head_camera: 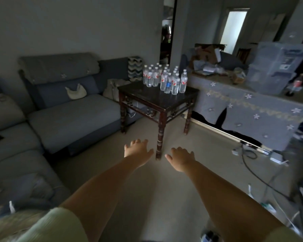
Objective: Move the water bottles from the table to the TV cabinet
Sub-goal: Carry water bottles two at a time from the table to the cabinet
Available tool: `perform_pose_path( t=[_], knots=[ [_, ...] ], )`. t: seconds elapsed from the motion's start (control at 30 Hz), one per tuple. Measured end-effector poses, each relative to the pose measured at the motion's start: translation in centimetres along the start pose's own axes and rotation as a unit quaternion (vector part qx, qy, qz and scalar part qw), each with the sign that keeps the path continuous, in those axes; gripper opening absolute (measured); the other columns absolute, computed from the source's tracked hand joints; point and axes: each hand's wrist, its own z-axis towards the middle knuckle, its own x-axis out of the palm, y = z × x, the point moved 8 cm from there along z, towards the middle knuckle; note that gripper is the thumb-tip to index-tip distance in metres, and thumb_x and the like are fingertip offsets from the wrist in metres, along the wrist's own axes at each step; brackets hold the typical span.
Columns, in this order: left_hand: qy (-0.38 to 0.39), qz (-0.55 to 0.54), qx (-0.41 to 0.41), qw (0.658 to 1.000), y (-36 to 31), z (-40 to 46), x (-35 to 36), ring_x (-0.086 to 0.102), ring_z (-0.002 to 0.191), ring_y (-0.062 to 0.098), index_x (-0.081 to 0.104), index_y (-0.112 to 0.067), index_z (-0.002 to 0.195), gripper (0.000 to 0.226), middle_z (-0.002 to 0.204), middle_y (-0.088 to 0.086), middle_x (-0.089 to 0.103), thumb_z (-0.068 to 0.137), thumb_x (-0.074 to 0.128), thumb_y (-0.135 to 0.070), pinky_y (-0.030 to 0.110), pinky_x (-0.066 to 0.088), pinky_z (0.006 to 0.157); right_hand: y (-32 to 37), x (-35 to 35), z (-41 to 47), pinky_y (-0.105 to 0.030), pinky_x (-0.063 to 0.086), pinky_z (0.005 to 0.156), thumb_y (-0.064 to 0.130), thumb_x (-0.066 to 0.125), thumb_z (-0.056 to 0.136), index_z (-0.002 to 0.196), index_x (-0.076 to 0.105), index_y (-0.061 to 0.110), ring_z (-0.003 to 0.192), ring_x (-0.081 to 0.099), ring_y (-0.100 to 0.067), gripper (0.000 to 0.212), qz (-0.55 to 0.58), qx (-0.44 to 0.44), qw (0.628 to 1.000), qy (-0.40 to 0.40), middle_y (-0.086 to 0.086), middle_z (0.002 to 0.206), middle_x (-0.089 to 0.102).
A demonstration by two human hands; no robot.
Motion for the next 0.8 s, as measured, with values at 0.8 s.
perform_pose_path(
  t=[0.8],
  knots=[
    [0.045, 0.027, 0.027, 0.998, 9.0, 33.9, -2.5, 0.041, 0.129, 0.029, 0.04, -0.023, 0.136, 0.052, 0.137, 0.008, 0.048, 0.093, 0.041, -0.052, 0.051, 0.033, 0.107, 7.0, -4.3, 33.9, -0.045, 0.036, 0.1, 0.052, 0.028, 0.1, 0.133, 0.046, 0.019, 0.12, 0.05, -0.027, 0.05, 0.047, 0.029, 0.998, 0.026, -0.01, 0.131, 0.052]
  ],
)
